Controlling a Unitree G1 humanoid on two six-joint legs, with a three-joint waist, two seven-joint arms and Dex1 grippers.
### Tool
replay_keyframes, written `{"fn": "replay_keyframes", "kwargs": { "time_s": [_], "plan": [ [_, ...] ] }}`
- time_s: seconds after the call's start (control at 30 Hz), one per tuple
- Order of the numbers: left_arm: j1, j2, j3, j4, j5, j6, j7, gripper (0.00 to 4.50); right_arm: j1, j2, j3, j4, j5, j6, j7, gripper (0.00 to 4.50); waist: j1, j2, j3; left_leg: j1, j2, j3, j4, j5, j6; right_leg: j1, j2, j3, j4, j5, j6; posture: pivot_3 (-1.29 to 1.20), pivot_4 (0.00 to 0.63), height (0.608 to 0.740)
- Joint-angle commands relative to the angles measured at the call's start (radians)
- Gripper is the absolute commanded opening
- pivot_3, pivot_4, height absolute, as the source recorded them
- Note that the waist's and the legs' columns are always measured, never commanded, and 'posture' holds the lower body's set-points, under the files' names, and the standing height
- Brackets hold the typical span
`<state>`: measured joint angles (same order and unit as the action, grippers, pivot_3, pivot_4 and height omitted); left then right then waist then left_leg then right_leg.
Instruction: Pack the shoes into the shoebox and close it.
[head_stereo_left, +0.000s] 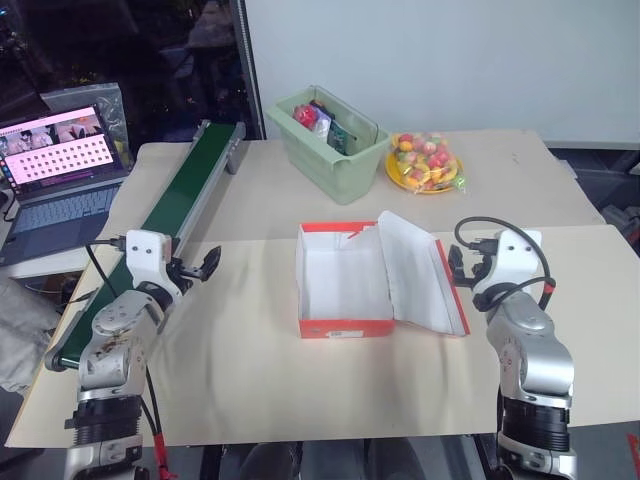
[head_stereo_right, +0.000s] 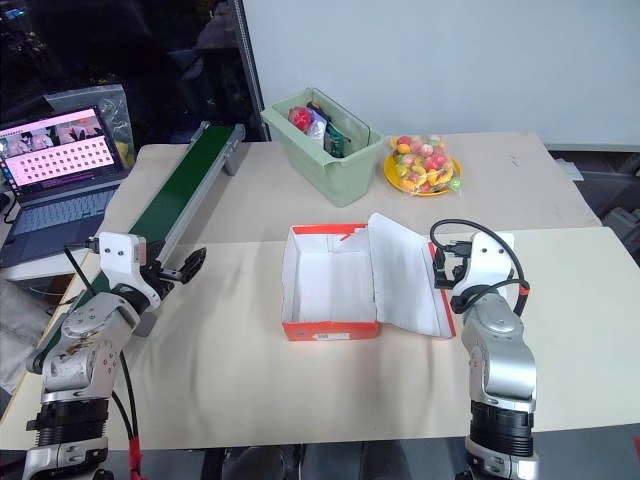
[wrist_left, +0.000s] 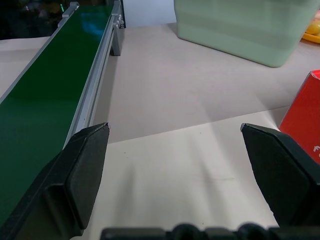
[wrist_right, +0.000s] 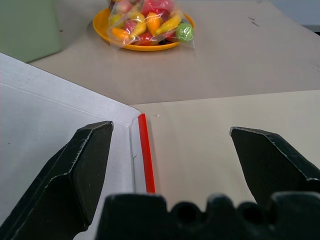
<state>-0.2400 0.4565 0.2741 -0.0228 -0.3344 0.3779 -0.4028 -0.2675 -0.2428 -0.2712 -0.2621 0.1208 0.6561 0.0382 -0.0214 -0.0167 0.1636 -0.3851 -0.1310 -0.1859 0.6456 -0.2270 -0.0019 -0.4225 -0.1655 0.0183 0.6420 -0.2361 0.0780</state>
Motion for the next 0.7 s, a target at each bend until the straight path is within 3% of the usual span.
{"fn": "replay_keyframes", "kwargs": {
  "time_s": [0.03, 0.1, 0.23, 0.43, 0.57, 0.7],
  "plan": [
    [-0.025, 0.006, -0.01, 0.004, 0.027, -0.021, 0.016, 4.5, -0.035, -0.02, -0.016, -0.006, -0.008, -0.021, -0.014, 4.46, 0.0, 0.0, 0.0, 0.0, 0.0, 0.0, 0.0, 0.0, 0.0, 0.0, 0.0, 0.0, 0.0, 0.0, 0.0, 0.0, 0.15, 0.74],
    [-0.032, -0.011, -0.008, 0.018, 0.027, -0.038, 0.024, 4.5, -0.089, -0.051, 0.026, -0.02, -0.02, -0.026, 0.012, 4.46, 0.0, 0.0, 0.0, 0.0, 0.0, 0.0, 0.0, 0.0, 0.0, 0.0, 0.0, 0.0, 0.0, 0.0, 0.0, 0.0, 0.15, 0.74],
    [-0.034, -0.028, -0.004, 0.033, 0.027, -0.054, 0.029, 4.5, -0.242, -0.072, 0.143, -0.185, 0.241, 0.039, 0.315, 4.46, -0.023, 0.0, 0.0, 0.0, 0.003, 0.004, 0.0, 0.0, 0.0, -0.001, 0.002, 0.003, -0.001, 0.003, -0.001, 0.0, 0.15, 0.74],
    [-0.038, -0.045, -0.007, 0.044, 0.026, -0.07, 0.033, 4.5, -0.308, -0.161, 0.267, -0.245, 0.464, 0.157, 0.586, 4.46, -0.014, -0.006, -0.002, 0.0, 0.007, 0.003, 0.0, -0.002, -0.001, 0.0, 0.007, -0.001, -0.004, 0.002, -0.001, 0.0, 0.15, 0.74],
    [-0.024, -0.032, 0.017, 0.029, 0.01, -0.075, 0.027, 4.5, -0.356, -0.145, 0.488, -0.176, 0.355, 0.088, 0.637, 4.46, -0.017, -0.006, -0.002, -0.002, 0.006, 0.003, 0.001, -0.002, -0.001, 0.0, 0.005, 0.0, -0.008, 0.006, -0.001, 0.0, 0.15, 0.74],
    [0.015, 0.041, 0.102, 0.023, 0.002, -0.074, 0.019, 4.5, -0.366, -0.101, 0.543, -0.083, 0.272, 0.021, 0.603, 4.46, -0.023, -0.006, -0.002, 0.0, 0.007, 0.003, 0.001, -0.001, -0.002, -0.001, 0.007, 0.0, -0.008, 0.008, -0.003, 0.0, 0.15, 0.74]
  ]
}}
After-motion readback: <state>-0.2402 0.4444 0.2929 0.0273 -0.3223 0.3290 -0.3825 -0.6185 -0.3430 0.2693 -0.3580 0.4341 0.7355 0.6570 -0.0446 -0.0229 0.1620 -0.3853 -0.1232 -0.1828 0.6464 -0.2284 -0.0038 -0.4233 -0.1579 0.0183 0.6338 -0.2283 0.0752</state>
